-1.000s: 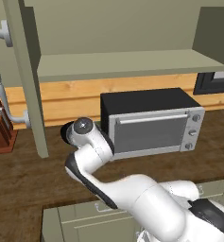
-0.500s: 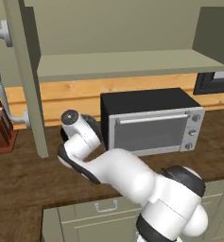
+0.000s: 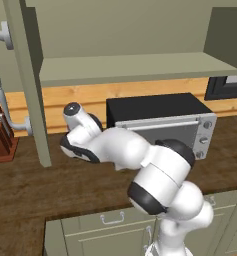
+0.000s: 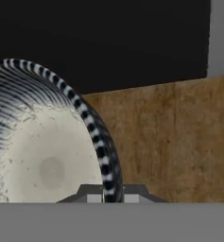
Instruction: Pick up the bowls on the counter and stack them on top of one another in the open cabinet. Place the smaller bowl on top of the larger bowl.
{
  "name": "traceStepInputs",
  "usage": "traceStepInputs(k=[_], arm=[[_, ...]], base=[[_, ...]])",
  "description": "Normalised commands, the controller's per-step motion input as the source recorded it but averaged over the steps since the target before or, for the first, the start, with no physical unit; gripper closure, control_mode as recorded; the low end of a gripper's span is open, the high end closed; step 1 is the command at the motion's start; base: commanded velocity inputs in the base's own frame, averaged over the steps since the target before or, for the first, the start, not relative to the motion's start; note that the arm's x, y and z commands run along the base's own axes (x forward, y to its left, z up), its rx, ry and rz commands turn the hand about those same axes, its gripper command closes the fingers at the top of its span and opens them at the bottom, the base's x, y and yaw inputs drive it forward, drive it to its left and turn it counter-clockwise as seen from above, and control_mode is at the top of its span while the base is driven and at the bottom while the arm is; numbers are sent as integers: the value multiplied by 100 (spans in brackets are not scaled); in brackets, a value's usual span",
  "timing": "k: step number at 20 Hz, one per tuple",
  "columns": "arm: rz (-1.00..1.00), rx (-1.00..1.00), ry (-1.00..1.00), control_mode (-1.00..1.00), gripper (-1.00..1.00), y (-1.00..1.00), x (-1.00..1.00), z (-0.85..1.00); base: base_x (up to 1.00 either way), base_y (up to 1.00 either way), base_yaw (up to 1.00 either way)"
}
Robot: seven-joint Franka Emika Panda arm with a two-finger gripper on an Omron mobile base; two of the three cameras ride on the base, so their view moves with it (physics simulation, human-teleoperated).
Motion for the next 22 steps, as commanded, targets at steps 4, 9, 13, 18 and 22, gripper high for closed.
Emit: traceStepInputs(k=[4, 9, 13, 18, 22], arm=[[-7, 0, 2, -100, 100, 25, 49, -38], [-13, 0, 3, -100, 100, 39, 51, -35], [-18, 0, 2, -100, 100, 42, 21, -23], [-19, 0, 1, -100, 100, 35, 4, -27], [-15, 0, 4, -100, 100, 18, 26, -31]], base=[[0, 0, 0], [0, 0, 0], [0, 0, 0], [0, 0, 0], [0, 0, 0]])
